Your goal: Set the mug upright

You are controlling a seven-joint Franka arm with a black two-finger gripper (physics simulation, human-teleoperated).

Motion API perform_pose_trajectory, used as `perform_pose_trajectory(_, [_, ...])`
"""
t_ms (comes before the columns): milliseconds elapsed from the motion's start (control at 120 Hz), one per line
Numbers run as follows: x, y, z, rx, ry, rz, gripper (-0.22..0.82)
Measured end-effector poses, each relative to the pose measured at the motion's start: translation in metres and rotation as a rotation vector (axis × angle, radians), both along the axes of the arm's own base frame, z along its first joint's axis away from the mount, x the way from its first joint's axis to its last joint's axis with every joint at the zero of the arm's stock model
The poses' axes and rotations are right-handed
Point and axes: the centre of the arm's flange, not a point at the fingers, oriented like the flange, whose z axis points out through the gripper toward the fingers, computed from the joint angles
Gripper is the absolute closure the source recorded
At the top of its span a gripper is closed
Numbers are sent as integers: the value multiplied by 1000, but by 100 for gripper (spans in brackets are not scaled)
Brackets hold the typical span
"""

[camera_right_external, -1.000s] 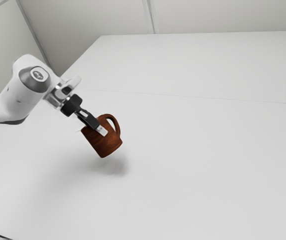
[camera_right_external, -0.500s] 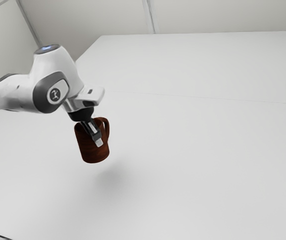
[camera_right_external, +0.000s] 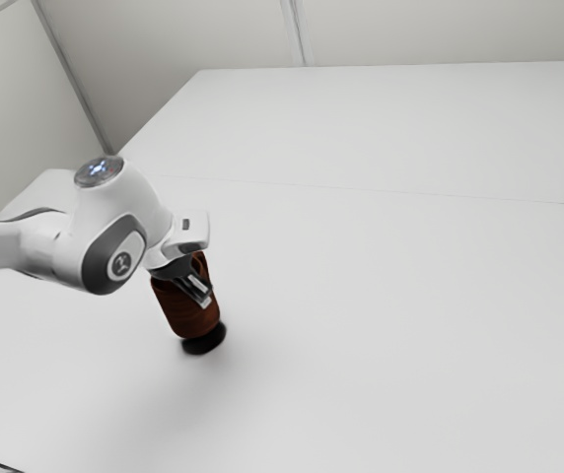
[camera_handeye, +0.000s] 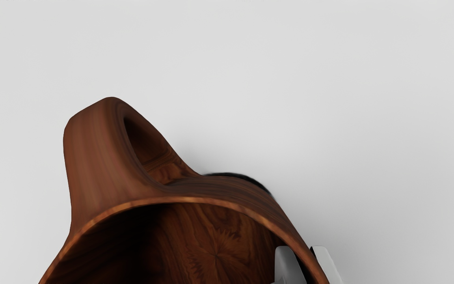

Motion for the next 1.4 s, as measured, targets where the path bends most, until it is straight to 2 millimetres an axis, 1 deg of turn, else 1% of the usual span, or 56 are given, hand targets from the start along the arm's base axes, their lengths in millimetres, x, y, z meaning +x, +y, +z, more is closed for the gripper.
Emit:
perform_pose_trajectory(208, [8, 2, -18, -27, -9, 71, 78])
perform_pose_trajectory(567, [13, 6, -43, -48, 27, 148, 78])
perform_pose_trajectory(617, [13, 6, -45, -50, 30, 155, 73])
perform_pose_trajectory(733, [13, 6, -43, -54, 26, 162, 54])
perform_pose_trajectory(850, [15, 5, -32, -57, 2, 161, 37])
perform_pose_trajectory(1042, [19, 3, -4, -62, -48, 160, 19])
perform_pose_trajectory(1200, [38, -3, 39, -88, -50, 175, 9])
perform_pose_trajectory(1267, [45, -4, 56, -101, -26, 191, 6])
perform_pose_trajectory(1317, [53, -7, 74, -111, -14, 199, 5])
perform_pose_trajectory(1400, [69, -10, 95, -122, 27, 212, 3])
